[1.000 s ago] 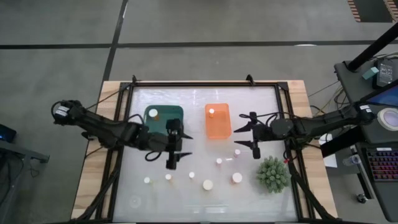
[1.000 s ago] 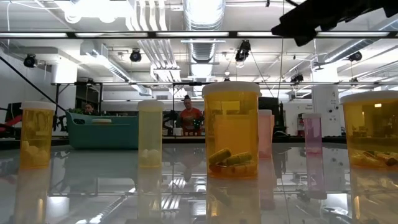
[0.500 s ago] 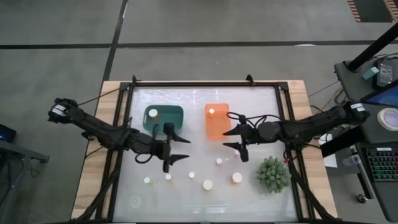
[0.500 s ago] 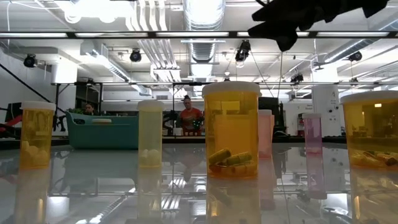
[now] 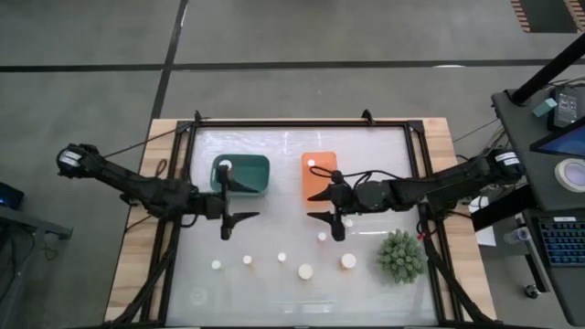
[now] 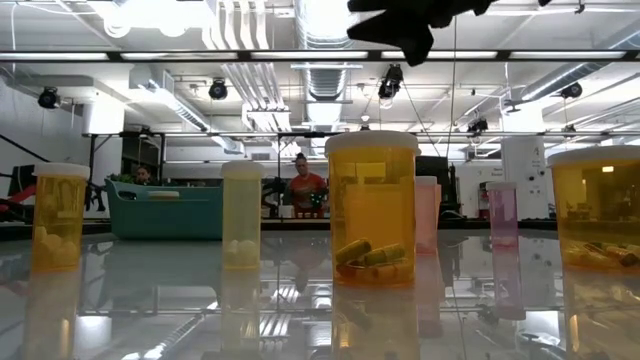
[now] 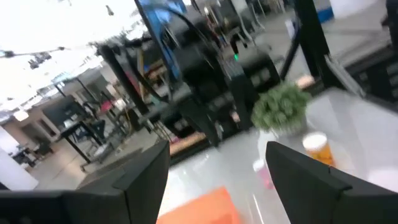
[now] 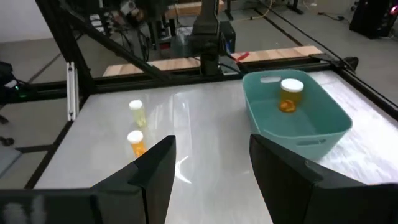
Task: Pick and place medicine bottles into bin by pill shape (circle, oval)
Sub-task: Put the right small yellow pill bottle into the orange bin
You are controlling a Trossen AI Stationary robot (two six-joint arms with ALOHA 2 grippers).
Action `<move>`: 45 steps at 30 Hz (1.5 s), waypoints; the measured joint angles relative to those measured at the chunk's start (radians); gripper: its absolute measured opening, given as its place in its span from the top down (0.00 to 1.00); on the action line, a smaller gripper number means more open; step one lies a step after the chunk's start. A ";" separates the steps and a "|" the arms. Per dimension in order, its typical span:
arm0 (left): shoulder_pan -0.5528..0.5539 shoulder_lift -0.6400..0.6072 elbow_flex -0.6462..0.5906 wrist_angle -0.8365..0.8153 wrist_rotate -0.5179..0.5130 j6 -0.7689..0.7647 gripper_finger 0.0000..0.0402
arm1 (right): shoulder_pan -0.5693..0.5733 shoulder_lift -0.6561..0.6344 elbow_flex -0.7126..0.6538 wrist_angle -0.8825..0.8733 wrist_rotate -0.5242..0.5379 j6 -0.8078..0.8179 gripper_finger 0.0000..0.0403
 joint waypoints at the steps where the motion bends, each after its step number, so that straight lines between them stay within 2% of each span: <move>1: 0.000 -0.014 0.000 0.006 0.000 0.000 0.38 | 0.000 0.013 0.018 -0.034 0.001 0.001 0.51; 9: 0.000 -0.071 -0.049 -0.002 -0.003 -0.039 0.38 | 0.000 0.107 0.179 -0.222 0.001 0.012 0.51; 23: -0.010 -0.043 -0.071 -0.019 0.008 -0.109 0.38 | 0.000 0.323 0.366 -0.277 0.001 -0.057 0.51; 28: -0.012 -0.057 -0.080 -0.011 0.008 -0.107 0.38 | 0.000 0.379 0.445 -0.382 0.000 -0.044 0.51; 37: -0.012 -0.124 -0.104 -0.020 0.008 -0.080 0.38 | 0.022 0.428 0.569 -0.582 -0.005 0.030 0.51; 45: -0.012 -0.141 -0.112 -0.019 0.008 -0.073 0.38 | 0.065 0.418 0.611 -0.614 -0.005 0.106 0.51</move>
